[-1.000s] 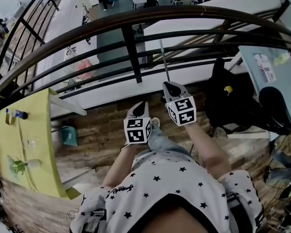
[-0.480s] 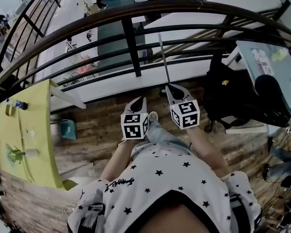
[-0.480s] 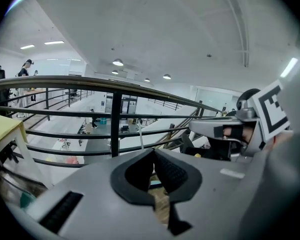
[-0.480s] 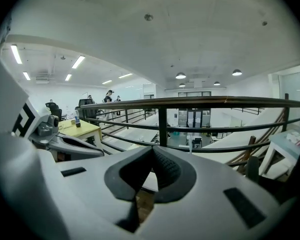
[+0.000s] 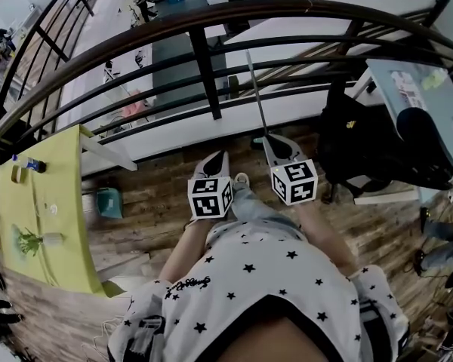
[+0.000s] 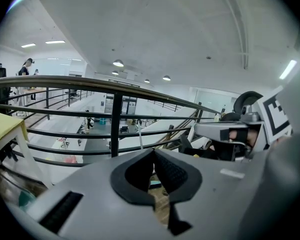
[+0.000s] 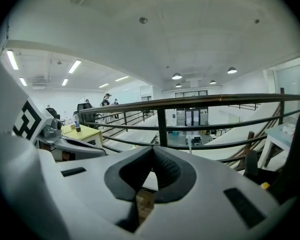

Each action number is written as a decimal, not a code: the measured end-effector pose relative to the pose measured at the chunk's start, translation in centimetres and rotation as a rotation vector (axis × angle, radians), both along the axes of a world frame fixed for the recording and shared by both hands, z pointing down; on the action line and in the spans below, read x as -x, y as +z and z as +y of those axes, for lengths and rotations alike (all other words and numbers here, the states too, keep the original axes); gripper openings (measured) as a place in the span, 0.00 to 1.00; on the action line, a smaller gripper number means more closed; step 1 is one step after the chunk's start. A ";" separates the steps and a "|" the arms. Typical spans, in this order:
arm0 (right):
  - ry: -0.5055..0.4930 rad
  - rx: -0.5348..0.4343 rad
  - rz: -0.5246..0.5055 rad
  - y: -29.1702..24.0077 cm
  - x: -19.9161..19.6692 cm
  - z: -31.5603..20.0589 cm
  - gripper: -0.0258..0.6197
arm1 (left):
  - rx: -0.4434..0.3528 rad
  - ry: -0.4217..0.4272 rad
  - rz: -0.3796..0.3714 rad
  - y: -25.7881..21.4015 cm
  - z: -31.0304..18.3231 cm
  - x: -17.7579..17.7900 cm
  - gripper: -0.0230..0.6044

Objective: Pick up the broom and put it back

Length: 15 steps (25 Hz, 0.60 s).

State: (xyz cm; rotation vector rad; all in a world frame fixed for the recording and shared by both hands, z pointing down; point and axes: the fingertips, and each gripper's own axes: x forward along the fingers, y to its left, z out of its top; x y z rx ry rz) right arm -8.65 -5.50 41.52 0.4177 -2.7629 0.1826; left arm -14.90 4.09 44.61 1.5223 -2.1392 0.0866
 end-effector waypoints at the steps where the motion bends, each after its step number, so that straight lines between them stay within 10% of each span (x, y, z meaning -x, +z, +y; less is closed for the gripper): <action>1: 0.001 0.002 -0.002 0.0 0.0 0.1 0.03 | 0.000 0.001 0.001 0.1 0.0 0.0 0.05; 15: -0.010 0.016 -0.014 -0.4 0.6 0.8 0.03 | 0.009 0.000 0.016 0.4 0.6 0.3 0.05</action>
